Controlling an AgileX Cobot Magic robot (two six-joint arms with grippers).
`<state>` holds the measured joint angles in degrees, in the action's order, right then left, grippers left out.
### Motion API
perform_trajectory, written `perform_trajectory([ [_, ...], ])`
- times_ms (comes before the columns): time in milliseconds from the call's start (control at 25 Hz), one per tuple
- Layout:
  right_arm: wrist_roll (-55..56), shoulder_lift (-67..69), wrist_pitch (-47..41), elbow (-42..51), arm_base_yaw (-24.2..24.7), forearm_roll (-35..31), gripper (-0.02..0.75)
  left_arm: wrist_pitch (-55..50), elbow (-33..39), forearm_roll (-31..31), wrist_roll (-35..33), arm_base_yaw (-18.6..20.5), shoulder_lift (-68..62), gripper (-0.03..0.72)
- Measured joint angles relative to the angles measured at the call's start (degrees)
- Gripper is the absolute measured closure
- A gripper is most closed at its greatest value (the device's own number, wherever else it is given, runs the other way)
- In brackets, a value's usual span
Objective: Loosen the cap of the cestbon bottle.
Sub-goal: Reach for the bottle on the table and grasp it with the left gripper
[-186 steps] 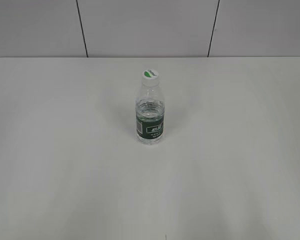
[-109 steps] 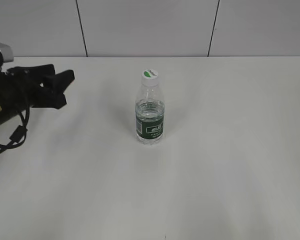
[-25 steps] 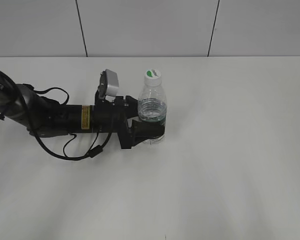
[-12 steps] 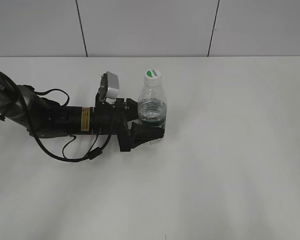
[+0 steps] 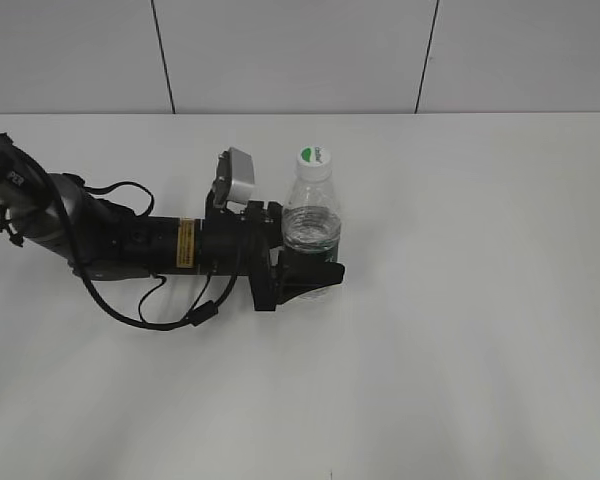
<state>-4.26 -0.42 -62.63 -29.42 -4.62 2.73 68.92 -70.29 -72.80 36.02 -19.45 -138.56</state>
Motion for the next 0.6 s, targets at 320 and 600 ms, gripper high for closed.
perform_trajectory([
  [320,0.0,0.0,0.0,0.0,0.0,0.0,0.248,0.1,0.0,0.2,-0.1,0.0,0.0,0.254],
  [600,0.0,0.0,0.0,0.0,0.0,0.1,0.248,0.2,0.0,0.3,-0.1,0.0,0.0,0.27],
])
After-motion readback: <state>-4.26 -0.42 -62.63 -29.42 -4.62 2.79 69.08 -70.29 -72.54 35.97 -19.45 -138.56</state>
